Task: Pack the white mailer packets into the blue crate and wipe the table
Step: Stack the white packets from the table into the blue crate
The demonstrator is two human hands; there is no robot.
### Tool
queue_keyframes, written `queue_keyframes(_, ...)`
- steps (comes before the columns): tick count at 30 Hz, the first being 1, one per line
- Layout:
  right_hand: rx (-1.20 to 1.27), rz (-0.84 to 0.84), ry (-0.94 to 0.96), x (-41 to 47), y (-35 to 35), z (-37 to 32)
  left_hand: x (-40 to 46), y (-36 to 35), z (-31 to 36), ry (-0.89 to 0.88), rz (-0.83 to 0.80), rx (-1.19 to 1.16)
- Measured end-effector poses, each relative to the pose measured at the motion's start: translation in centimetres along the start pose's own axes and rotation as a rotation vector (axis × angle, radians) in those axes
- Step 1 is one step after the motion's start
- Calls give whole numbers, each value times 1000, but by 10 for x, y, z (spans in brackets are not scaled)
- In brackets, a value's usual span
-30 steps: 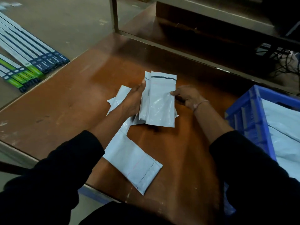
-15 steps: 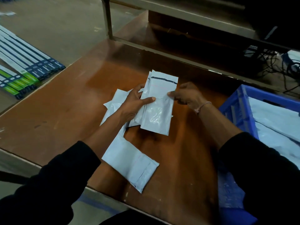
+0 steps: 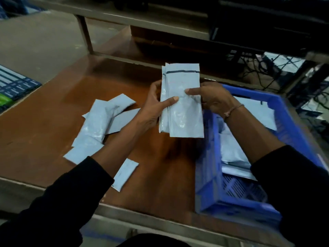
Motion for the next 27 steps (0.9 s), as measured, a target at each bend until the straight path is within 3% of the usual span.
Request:
queue_keyframes(8, -112, -4, 139, -53, 141, -10, -21, -132, 31, -3, -66, -129)
queue_keyframes(11, -193, -100, 166, -76, 188, -10, -20, -168, 48, 10, -101, -125)
queue_keyframes(14, -432, -219, 154, -102, 216, 3, -18, -188, 48, 121, -120, -101)
queue_keyframes(17, -679, -274, 116, -120, 223, 31, -26, -213, 34, 140, -321, 167)
queue_keyframes(21, -723, -352, 100, -128, 217, 64, -45, -249, 20, 6, -578, 663)
queue_keyframes(27, -858, -463, 33, -133, 223, 98, -61, -268, 7, -10, -741, 848)
Point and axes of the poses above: each hand's wrist, its own x-axis towards the middle knuckle, its own y-axis out of the back of the hand, z = x × y, the point moved 9 cm from there along x, towards the middle knuckle, and after that the axes turned 2 degrees about -y, right-handed, at the moved point
